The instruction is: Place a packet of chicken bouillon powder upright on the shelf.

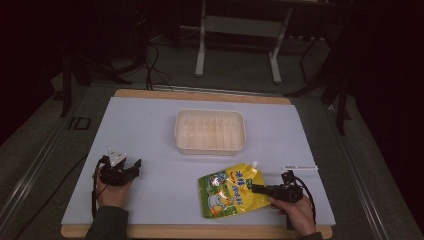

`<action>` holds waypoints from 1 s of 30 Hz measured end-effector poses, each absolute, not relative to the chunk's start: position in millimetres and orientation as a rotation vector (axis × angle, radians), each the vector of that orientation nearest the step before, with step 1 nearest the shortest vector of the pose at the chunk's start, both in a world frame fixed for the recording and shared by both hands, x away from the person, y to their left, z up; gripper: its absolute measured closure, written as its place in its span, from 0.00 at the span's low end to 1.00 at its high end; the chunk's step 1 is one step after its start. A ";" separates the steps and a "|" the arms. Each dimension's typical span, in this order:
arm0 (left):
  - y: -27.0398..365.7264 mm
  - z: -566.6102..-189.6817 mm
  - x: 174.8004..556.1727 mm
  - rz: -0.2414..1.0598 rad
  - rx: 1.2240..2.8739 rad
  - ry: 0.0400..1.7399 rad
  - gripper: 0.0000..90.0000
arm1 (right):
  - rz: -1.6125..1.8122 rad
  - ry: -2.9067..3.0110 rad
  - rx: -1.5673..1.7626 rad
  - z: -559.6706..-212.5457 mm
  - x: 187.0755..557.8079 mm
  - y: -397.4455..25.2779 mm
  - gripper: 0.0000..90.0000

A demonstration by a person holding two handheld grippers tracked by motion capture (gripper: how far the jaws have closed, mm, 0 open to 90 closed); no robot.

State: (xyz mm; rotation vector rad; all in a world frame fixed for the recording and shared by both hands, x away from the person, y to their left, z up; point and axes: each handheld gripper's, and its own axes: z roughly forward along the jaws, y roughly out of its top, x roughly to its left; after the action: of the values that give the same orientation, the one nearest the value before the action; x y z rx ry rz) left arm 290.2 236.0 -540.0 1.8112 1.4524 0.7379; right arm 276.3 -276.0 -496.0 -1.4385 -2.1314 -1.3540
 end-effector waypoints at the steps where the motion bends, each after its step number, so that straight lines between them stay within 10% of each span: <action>1: 235.9 -540.0 290.2 0.739 1.810 1.452 0.46 | -1.355 -2.132 -1.436 -494.9 276.0 -275.7 1.00; 30: 235.6 -540.0 290.0 0.738 1.813 1.446 0.46 | -1.539 -1.985 -1.225 -463.2 275.3 -248.0 1.00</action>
State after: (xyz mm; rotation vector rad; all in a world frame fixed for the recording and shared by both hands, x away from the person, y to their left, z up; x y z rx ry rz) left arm 290.0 235.6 -540.0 1.8127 1.4461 0.7381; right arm 275.3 -248.0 -463.2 -1.2252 -1.9852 -1.5387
